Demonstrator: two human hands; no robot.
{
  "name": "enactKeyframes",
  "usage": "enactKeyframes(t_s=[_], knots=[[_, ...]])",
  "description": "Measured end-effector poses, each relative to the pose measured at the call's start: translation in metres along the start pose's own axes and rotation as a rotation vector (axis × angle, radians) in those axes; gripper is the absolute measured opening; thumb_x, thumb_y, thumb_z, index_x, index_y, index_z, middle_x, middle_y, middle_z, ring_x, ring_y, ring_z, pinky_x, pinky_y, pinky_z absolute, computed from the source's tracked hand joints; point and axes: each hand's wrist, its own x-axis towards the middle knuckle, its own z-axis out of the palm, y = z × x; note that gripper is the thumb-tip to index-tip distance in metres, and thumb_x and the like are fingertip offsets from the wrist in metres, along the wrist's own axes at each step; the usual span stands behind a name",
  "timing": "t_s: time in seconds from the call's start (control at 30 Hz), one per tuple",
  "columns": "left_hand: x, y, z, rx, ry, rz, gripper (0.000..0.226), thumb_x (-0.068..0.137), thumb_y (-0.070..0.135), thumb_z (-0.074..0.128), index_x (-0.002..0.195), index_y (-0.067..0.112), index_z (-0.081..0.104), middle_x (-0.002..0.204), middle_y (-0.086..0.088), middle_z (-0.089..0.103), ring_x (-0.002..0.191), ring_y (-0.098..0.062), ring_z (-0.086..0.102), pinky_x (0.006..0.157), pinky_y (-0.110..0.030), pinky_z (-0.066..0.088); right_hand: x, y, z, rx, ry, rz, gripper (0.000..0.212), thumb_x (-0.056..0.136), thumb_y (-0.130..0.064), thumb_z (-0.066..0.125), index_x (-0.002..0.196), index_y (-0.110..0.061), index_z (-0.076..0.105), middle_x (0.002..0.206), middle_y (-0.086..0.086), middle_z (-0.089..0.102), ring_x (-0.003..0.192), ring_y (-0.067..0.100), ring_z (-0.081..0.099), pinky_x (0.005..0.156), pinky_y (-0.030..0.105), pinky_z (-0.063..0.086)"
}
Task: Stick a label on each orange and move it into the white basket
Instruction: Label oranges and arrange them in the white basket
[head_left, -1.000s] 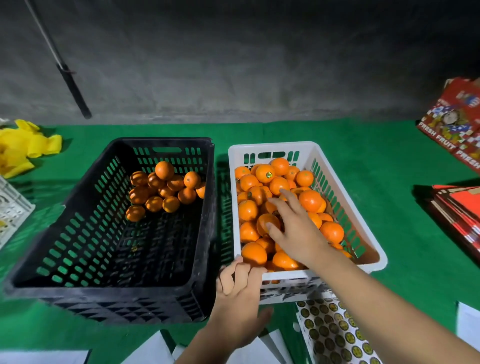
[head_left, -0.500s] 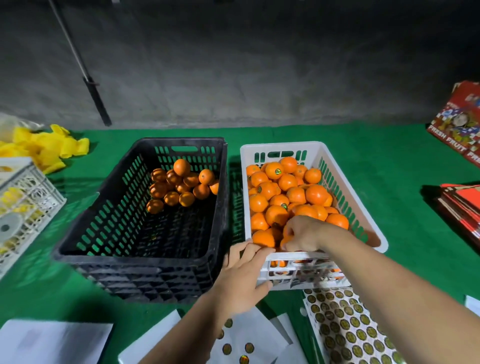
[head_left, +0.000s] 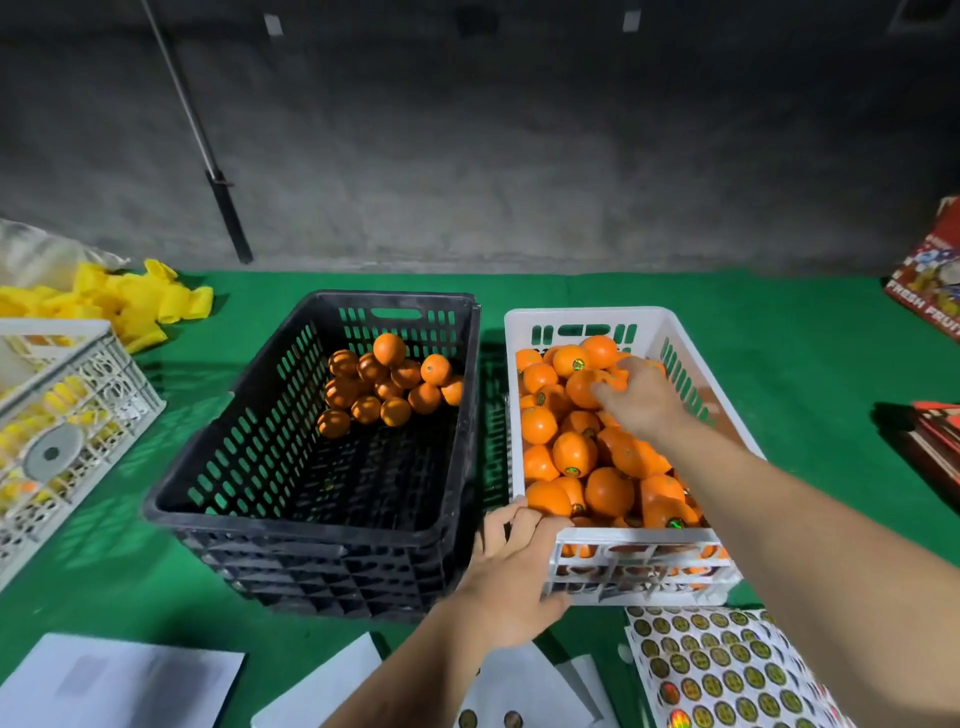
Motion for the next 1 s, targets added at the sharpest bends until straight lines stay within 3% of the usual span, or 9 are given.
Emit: enactKeyframes(t_s=[0.13,0.23,0.33,0.4,0.5,0.57,0.7,0.87,1.0], knots=[[0.001,0.002,0.002,0.056,0.027,-0.009,0.062,0.096,0.046,0.058,0.147,0.039,0.024,0.149,0.009,0.022,0.15,-0.026,-0.001,0.122,-0.045,0.014,-0.03,-0.004,0.032,-0.228,-0.028,-0.259,0.066,0.1,-0.035,0.061,0.158,-0.019,0.033,0.165,0.013,0.029,0.146,0.04,0.035,0.12,0.048,0.033],[0.0,0.006,-0.002,0.022,0.135,0.01,0.047,0.1,0.039,0.055,0.143,0.035,0.037,0.142,0.011,0.029,0.142,-0.023,0.017,0.116,-0.038,0.034,-0.049,-0.017,0.051,-0.169,-0.036,-0.395,0.063,0.103,-0.033,0.058,0.159,-0.022,0.033,0.17,0.008,0.02,0.154,0.033,0.023,0.124,0.048,0.027],[-0.002,0.005,-0.028,-0.092,0.317,0.049,0.029,0.102,0.027,0.049,0.129,0.026,0.059,0.13,0.01,0.047,0.123,-0.015,0.041,0.108,-0.028,0.039,-0.068,-0.03,0.071,-0.019,-0.046,-0.471,0.054,0.105,-0.029,0.057,0.155,-0.018,0.042,0.168,0.008,0.026,0.156,0.025,0.022,0.125,0.043,0.025],[-0.007,0.001,-0.051,-0.146,0.382,0.037,0.023,0.1,0.02,0.05,0.112,0.019,0.069,0.118,0.005,0.057,0.109,-0.015,0.052,0.098,-0.03,0.045,-0.073,-0.044,0.082,0.086,-0.079,-0.488,0.049,0.106,-0.027,0.055,0.153,-0.016,0.046,0.167,0.008,0.029,0.156,0.023,0.023,0.126,0.043,0.025],[-0.02,-0.013,-0.082,-0.058,0.522,-0.003,0.026,0.097,0.026,0.047,0.102,0.02,0.072,0.11,0.008,0.063,0.093,-0.014,0.06,0.077,-0.034,0.053,-0.064,-0.08,0.097,0.138,-0.106,-0.502,0.047,0.107,-0.031,0.053,0.152,-0.02,0.046,0.166,0.004,0.03,0.155,0.02,0.024,0.126,0.038,0.025],[-0.029,-0.031,-0.106,-0.053,0.567,-0.037,0.026,0.095,0.027,0.049,0.099,0.024,0.074,0.106,0.011,0.066,0.095,-0.012,0.06,0.076,-0.033,0.053,-0.055,-0.108,0.108,0.129,-0.143,-0.486,0.047,0.106,-0.034,0.053,0.15,-0.02,0.048,0.161,0.006,0.036,0.15,0.023,0.033,0.12,0.036,0.032],[-0.036,-0.08,-0.137,0.071,0.416,-0.103,0.024,0.091,0.033,0.054,0.1,0.032,0.076,0.105,0.014,0.066,0.096,-0.009,0.06,0.074,-0.031,0.052,-0.048,-0.144,0.145,-0.046,-0.224,-0.458,0.048,0.103,-0.036,0.056,0.147,-0.017,0.051,0.154,0.006,0.045,0.139,0.03,0.045,0.111,0.041,0.041],[-0.004,-0.156,-0.151,0.07,0.24,-0.306,0.032,0.093,0.04,0.054,0.118,0.028,0.069,0.113,0.005,0.066,0.099,-0.02,0.066,0.071,-0.036,0.056,-0.051,-0.145,0.175,-0.404,-0.103,-0.419,0.061,0.1,-0.039,0.055,0.156,-0.029,0.032,0.163,0.0,0.023,0.149,0.029,0.021,0.123,0.043,0.021],[0.064,-0.207,-0.16,0.041,0.178,-0.408,0.04,0.095,0.032,0.06,0.134,0.022,0.056,0.13,-0.008,0.058,0.117,-0.034,0.059,0.089,-0.045,0.054,-0.059,-0.144,0.181,-0.512,-0.06,-0.441,0.073,0.098,-0.046,0.056,0.159,-0.027,0.023,0.169,0.008,0.011,0.155,0.033,0.01,0.126,0.046,0.011]])
